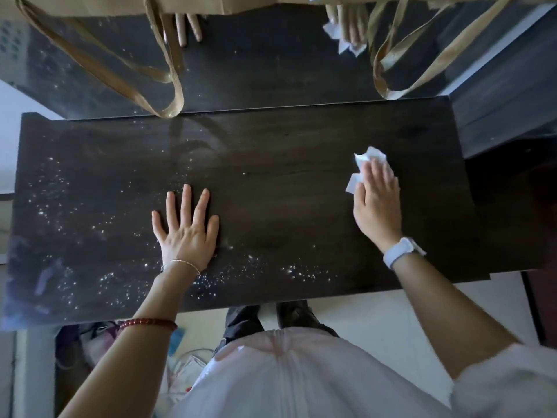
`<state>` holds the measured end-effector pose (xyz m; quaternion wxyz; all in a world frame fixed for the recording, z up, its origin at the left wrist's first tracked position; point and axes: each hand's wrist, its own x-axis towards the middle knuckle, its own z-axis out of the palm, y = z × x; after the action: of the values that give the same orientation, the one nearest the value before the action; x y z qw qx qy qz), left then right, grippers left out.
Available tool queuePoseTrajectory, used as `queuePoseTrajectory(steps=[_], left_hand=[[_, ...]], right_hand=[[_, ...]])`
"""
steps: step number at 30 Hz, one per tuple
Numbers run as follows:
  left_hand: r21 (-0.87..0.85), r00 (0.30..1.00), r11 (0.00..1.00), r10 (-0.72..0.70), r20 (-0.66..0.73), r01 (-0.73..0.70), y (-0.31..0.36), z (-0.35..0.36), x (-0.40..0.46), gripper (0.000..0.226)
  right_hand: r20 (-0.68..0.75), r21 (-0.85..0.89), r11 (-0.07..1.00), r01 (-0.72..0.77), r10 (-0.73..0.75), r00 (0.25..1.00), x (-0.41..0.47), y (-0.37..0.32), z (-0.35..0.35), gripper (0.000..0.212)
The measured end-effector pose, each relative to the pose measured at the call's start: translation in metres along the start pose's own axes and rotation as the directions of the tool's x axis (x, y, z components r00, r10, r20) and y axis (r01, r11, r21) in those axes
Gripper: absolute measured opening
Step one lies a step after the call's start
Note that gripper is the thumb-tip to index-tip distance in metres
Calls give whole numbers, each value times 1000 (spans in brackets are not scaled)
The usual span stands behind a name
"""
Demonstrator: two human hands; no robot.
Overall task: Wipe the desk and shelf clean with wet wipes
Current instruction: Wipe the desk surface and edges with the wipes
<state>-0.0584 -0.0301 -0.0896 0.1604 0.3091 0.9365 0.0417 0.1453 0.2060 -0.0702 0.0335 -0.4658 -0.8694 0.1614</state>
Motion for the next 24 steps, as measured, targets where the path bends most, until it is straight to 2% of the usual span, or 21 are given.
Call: queuePoseTrajectory(steps=[1,2,3,5,6,7,9,12,15,18,21,22,24], left_hand=[[-3,1000,1000,-1,0,1,0,0,0,52],[-6,1000,1000,-2,1,2,0,-1,0,52],[-7,1000,1000,-1,5,1,0,-1,0,52],[-12,1000,1000,-1,6,1,1,-2,-2,52],[-16,1000,1000,2,2,-2,2,-3,-2,52],[-21,1000,1000,6,2,-6,3,-4,-2,51],[-27,1000,1000,10,4,-10,4,-6,-2,51],[-45,1000,999,25,17,-24,5,-9,-5,51],[-72,999,997,38,30,-35,5,-13,-6,52],[-84,998,996,42,53,-38,7,-18,-6,52],[-144,999,989,-32,39,37,20,-23,-12,53],[-168,999,985,-37,26,41,28,-24,-15,53],[-178,1000,984,13,14,-10,45,-24,-24,55]], right_hand=[[-36,22,999,-35,36,999,-14,-13,6,46],[-43,44,999,21,-19,999,-37,-32,16,46],[-18,64,987,145,-144,989,-64,-53,26,46],[103,92,892,443,-451,887,-115,-85,41,49],[164,76,846,528,-533,830,-127,-89,42,50],[196,76,831,552,-555,809,-128,-86,41,51],[209,133,880,457,-475,855,-119,-68,34,53],[161,199,962,188,-221,962,-113,-55,23,57],[85,319,947,28,-58,995,-119,-61,19,55],[107,594,791,-147,104,989,-122,-65,6,47],[80,686,651,-325,376,923,-110,-45,-12,43],[43,671,655,-349,435,899,-106,-35,-17,42],[-60,544,752,-373,478,876,-100,-15,-25,45]])
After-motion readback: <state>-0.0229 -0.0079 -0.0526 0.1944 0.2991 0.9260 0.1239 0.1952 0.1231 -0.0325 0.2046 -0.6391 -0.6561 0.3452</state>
